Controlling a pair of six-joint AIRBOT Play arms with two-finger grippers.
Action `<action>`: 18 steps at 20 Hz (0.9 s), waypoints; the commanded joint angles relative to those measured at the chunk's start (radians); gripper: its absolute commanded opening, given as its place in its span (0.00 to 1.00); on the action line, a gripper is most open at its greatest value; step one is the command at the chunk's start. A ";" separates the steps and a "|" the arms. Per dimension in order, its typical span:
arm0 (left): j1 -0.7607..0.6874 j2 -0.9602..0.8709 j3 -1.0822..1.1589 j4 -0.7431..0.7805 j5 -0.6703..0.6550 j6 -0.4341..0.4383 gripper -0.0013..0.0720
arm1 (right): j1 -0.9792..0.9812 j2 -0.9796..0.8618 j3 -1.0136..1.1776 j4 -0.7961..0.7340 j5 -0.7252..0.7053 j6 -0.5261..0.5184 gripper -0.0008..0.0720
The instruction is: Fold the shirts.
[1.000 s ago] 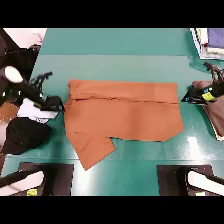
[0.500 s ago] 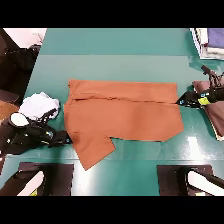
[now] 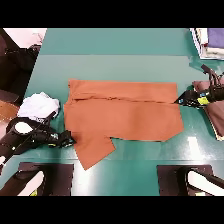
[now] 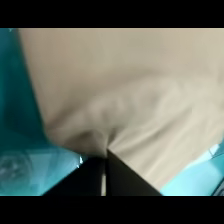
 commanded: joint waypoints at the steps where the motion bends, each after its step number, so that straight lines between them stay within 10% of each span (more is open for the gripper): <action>1: -0.001 0.002 0.002 -0.105 -0.002 0.052 0.05 | -0.042 0.005 -0.012 -0.008 0.097 0.001 0.60; 8: -0.001 0.002 0.131 -0.106 -0.068 0.101 0.05 | -0.244 0.147 -0.351 -0.157 0.133 0.028 0.72; 18: -0.001 0.002 0.140 -0.106 -0.067 0.101 0.05 | -0.193 0.148 -0.547 0.029 -0.114 0.027 0.60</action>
